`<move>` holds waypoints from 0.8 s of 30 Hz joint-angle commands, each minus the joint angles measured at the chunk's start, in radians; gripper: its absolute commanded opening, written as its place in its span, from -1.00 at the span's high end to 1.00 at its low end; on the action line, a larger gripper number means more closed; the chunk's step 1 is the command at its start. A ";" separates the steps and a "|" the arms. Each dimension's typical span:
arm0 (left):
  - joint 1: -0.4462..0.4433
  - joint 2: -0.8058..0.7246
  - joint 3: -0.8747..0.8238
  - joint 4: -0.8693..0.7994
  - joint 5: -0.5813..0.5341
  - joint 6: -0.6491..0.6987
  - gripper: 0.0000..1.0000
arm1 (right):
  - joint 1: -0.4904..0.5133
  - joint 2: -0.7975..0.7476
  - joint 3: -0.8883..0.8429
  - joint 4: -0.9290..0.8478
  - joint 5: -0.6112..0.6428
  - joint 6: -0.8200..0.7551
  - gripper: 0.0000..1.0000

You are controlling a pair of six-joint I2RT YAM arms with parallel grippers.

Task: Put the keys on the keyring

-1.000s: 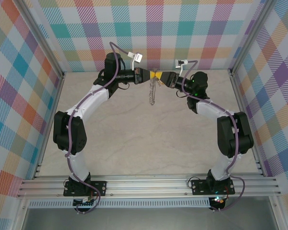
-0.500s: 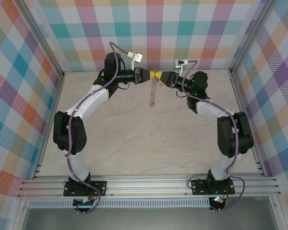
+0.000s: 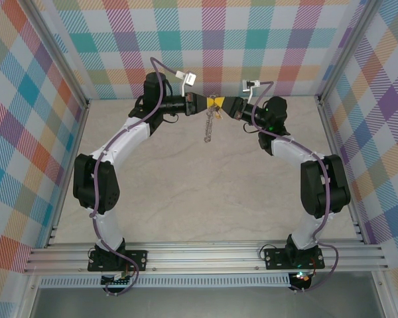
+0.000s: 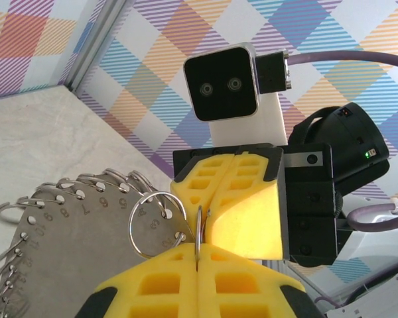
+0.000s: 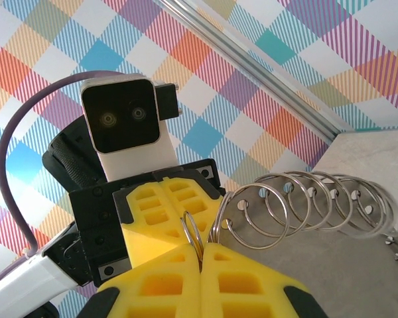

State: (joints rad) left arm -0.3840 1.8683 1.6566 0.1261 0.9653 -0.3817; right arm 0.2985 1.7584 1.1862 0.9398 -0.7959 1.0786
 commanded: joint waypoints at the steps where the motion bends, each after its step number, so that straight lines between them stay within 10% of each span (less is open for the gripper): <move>1: 0.007 -0.057 -0.008 0.020 -0.041 -0.003 0.83 | 0.007 -0.006 0.043 -0.036 -0.037 -0.064 1.00; 10: 0.088 -0.097 0.031 -0.103 -0.034 0.084 -0.12 | -0.040 -0.010 0.157 -0.378 -0.217 -0.286 1.00; 19: 0.097 0.037 0.293 -0.541 0.115 0.347 -0.15 | -0.065 0.054 0.321 -0.743 -0.379 -0.545 1.00; 24: 0.097 0.127 0.440 -0.742 0.212 0.449 0.21 | -0.065 0.122 0.394 -0.789 -0.477 -0.557 1.00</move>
State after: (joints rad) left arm -0.2890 1.9430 2.0315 -0.4210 1.0821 -0.0372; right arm 0.2348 1.8462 1.5303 0.2230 -1.1648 0.5850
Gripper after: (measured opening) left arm 0.423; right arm 0.059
